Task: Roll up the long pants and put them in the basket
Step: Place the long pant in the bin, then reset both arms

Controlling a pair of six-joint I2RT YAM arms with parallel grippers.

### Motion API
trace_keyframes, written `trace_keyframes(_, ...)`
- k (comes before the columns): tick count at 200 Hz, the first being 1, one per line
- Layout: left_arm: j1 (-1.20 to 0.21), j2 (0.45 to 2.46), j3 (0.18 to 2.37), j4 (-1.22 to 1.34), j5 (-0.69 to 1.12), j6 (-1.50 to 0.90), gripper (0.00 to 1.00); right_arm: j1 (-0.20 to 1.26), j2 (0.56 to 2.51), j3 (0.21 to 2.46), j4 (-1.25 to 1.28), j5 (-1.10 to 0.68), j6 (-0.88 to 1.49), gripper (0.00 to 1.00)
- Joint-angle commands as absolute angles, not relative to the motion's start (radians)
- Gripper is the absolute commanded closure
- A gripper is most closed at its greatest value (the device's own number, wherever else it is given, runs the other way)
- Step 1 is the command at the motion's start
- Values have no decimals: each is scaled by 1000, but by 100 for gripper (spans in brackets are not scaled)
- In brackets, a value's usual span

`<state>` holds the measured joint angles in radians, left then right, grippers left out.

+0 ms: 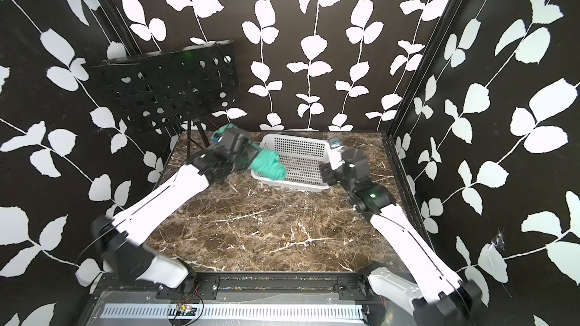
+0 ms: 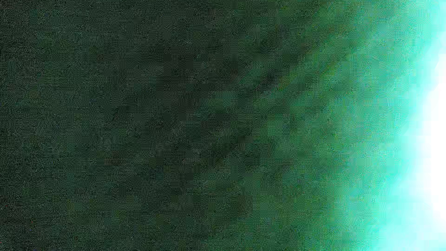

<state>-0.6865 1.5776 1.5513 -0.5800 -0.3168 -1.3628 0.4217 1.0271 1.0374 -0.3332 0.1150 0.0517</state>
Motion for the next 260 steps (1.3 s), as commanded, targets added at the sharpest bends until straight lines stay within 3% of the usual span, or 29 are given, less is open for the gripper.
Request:
trace_keyframes(1, -753, 1706, 1690, -435, -363, -1382, 69, 383, 1024, 1033, -420, 225, 271, 26)
trace_keyframes(63, -809, 2135, 2049, -444, -410, -1561, 66, 361, 981, 1035, -459, 210, 306, 26)
trace_keyframes(123, -788, 2304, 2070, -398, -420, -1637, 60, 357, 952, 975, -405, 200, 369, 24)
trace_keyframes(138, -787, 2310, 2028, -378, -384, -1670, 51, 357, 950, 948, -384, 207, 385, 21)
trace_keyframes(170, -789, 2283, 1977, -404, -355, -1723, 2, 356, 945, 907, -340, 217, 409, 17)
trace_keyframes(260, -857, 1963, 1777, -544, -468, -1855, 1, 356, 962, 888, -296, 225, 456, 16)
